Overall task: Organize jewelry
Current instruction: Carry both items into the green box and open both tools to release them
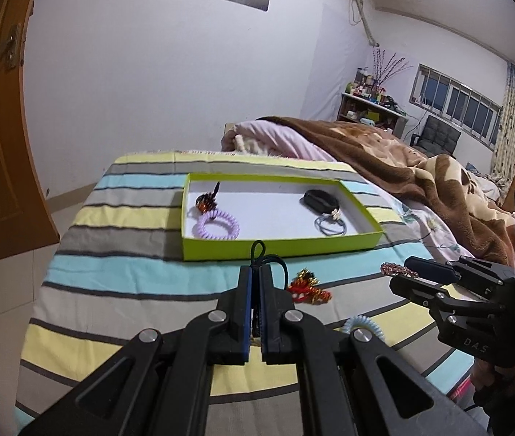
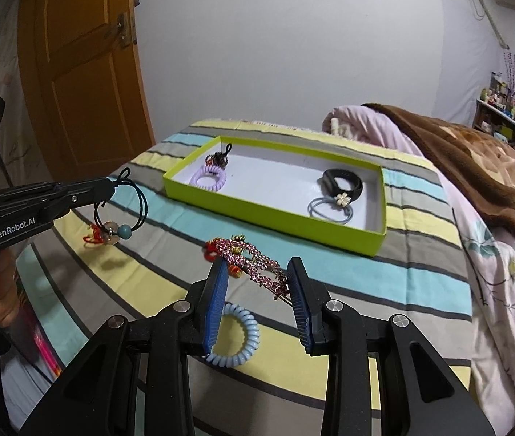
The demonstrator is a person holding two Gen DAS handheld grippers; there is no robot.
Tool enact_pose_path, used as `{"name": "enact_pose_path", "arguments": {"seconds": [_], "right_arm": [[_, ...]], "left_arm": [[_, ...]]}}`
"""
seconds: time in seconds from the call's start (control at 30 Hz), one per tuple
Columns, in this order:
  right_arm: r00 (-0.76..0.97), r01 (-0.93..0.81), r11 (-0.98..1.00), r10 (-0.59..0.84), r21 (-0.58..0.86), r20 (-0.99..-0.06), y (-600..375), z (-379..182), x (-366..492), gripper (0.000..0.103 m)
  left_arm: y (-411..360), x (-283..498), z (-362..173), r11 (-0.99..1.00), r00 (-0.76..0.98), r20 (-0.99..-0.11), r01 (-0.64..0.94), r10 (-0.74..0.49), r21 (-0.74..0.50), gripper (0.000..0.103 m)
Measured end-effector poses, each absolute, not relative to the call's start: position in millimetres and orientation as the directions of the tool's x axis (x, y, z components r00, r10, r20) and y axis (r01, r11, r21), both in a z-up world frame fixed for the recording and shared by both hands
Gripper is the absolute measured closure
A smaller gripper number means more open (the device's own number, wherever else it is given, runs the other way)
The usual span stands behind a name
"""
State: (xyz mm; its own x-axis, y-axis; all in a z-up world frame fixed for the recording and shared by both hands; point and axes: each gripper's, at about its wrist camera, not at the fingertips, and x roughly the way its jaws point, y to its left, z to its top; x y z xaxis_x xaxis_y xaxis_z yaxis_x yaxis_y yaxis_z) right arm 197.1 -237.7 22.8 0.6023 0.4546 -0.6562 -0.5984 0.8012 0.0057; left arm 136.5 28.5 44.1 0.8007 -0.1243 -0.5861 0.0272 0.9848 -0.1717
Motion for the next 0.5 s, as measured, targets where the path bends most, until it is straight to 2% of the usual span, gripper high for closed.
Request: {"name": "enact_pose_path", "arguments": {"seconds": [0.5], "right_arm": [[0.649,-0.575,0.818,0.441,-0.02,-0.62,-244.6,41.0,216.1,0.068]], "left_arm": [[22.9,160.1,60.1,0.988,0.826,-0.552,0.037,-0.115,-0.15,0.1]]}}
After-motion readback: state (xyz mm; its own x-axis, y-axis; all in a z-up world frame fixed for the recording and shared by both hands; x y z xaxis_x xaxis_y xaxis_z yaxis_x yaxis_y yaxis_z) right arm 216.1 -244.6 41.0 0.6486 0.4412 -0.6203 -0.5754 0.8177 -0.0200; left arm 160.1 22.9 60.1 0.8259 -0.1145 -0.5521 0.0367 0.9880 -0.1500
